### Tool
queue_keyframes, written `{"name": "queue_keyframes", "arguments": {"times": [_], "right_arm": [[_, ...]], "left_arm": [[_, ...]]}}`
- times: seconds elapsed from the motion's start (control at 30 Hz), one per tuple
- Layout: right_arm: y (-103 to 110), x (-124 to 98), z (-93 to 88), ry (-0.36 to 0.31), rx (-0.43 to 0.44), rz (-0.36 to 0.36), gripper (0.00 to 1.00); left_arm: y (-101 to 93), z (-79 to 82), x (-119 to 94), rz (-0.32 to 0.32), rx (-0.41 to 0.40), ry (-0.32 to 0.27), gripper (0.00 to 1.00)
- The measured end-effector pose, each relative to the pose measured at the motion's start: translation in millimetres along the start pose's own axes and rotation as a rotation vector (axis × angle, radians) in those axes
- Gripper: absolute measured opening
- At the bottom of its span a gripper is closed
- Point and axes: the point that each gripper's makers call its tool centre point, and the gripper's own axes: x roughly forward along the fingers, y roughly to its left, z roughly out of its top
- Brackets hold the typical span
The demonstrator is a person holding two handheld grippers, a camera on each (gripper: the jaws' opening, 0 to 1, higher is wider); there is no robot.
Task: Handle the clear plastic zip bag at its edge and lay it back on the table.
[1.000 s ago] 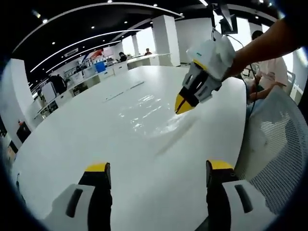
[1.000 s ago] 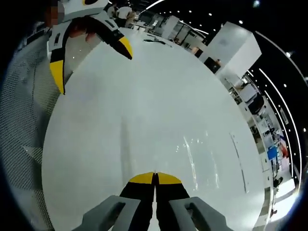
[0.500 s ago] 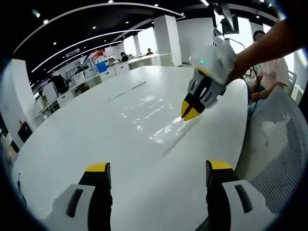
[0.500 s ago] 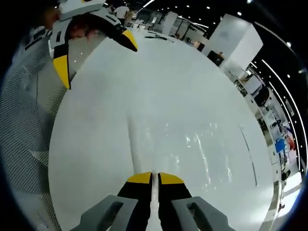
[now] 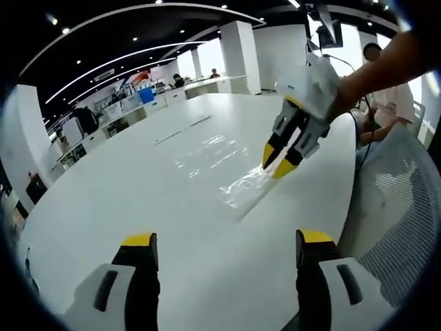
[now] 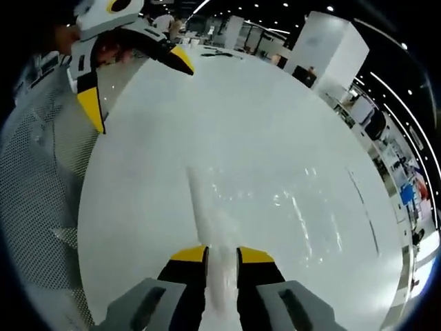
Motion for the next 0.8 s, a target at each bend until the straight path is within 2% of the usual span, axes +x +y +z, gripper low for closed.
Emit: {"name": "queue_keyframes", "arguments": {"times": [0.1, 0.3, 0.43, 0.57, 0.73, 0.8], "right_arm": [[-1, -5, 6.0, -0.035, 0.029, -0.011, 0.17], [-4, -17, 14.8, -0.085, 0.059, -0.042, 0.27], [-4, -22, 16.5, -0.119, 0.114, -0.046, 0.32], [-3, -25, 12.1, -0.127, 0.126, -0.058, 0.40], [1, -30, 11.2, -0.139, 0.161, -0.082, 0.54], [-4, -31, 9.4, -0.138, 0.192, -0.120, 0.61]], "left_arm": [[0.9, -0.4, 0, 0.000, -0.005, 0.001, 0.82], [-0.3, 0.2, 2, -0.007, -0.011, -0.001, 0.83], [1.0, -0.8, 3, -0.010, -0.012, -0.002, 0.84], [-0.1, 0.4, 4, -0.016, -0.008, -0.006, 0.83], [-2.7, 0.7, 5, -0.022, -0.006, -0.005, 0.84], [-1.6, 0.4, 5, -0.023, -0.003, -0.005, 0.84]]}}
